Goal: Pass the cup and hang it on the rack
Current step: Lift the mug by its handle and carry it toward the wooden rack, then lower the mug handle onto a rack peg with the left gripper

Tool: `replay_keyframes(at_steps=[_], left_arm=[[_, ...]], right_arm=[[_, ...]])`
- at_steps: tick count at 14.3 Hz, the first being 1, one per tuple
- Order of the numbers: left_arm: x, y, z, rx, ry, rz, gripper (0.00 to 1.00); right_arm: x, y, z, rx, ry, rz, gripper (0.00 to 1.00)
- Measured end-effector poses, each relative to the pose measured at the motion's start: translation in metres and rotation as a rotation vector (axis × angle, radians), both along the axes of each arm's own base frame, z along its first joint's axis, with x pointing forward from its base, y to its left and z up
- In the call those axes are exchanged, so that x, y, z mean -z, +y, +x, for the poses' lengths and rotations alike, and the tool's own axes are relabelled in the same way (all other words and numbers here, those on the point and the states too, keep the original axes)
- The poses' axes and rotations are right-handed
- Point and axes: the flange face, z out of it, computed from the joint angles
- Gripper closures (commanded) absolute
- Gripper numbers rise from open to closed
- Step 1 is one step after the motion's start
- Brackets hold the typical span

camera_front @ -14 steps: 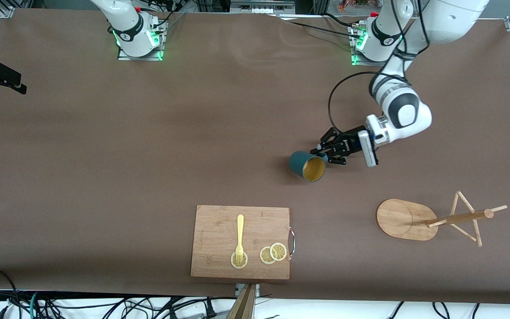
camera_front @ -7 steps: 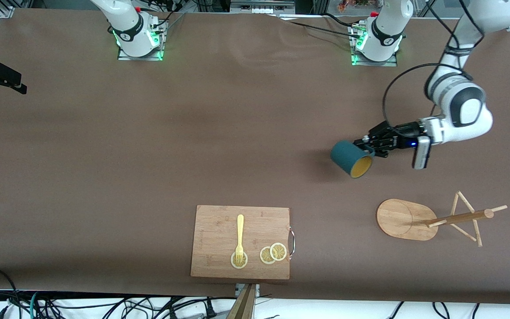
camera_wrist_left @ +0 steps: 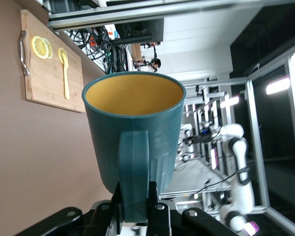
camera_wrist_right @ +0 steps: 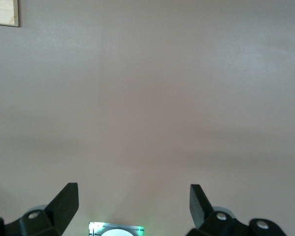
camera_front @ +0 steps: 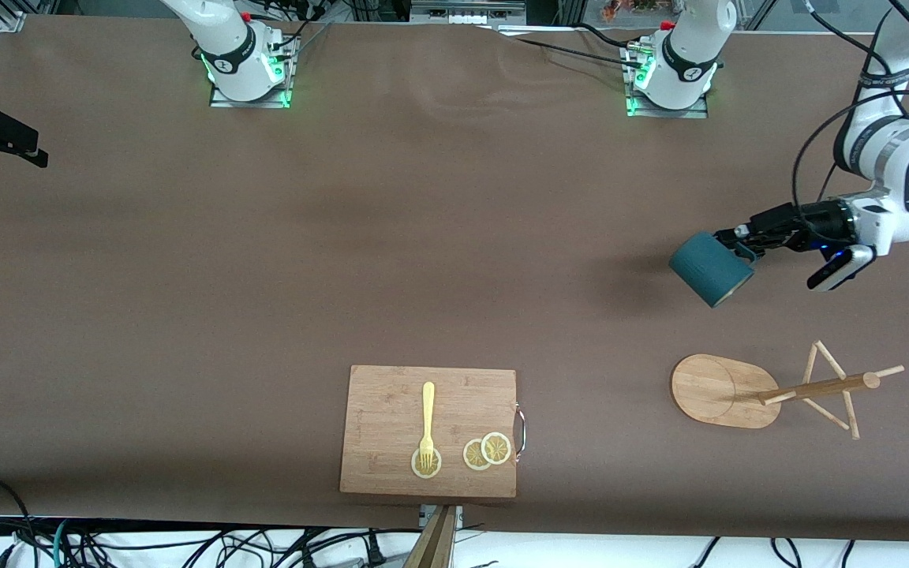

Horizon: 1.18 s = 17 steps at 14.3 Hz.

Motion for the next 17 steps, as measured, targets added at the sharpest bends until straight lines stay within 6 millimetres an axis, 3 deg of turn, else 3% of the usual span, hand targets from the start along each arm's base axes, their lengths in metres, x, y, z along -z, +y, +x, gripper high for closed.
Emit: replay_keyframes(at_steps=[4,8,13,17], left_arm=[[-0.006,0.037,-0.006,-0.051,0.164,-0.079,1.0],[0.018,0.068,-0.002,-0.102,0.234,-0.217,1.0],[0.059,0.079,0.019,-0.141,0.246,-0.325,1.0],[0.065,0.084,0.033,-0.144,0.227,-0.358,1.0]], right_arm=[[0.0,0.0,0.0,0.0,0.001,0.0,0.0],[0.001,0.0,-0.001,0.0,0.01,0.001,0.0],[0.001,0.0,-0.001,0.0,0.011,0.001,0.0],[0.001,0.0,-0.001,0.0,0.011,0.001,0.0]])
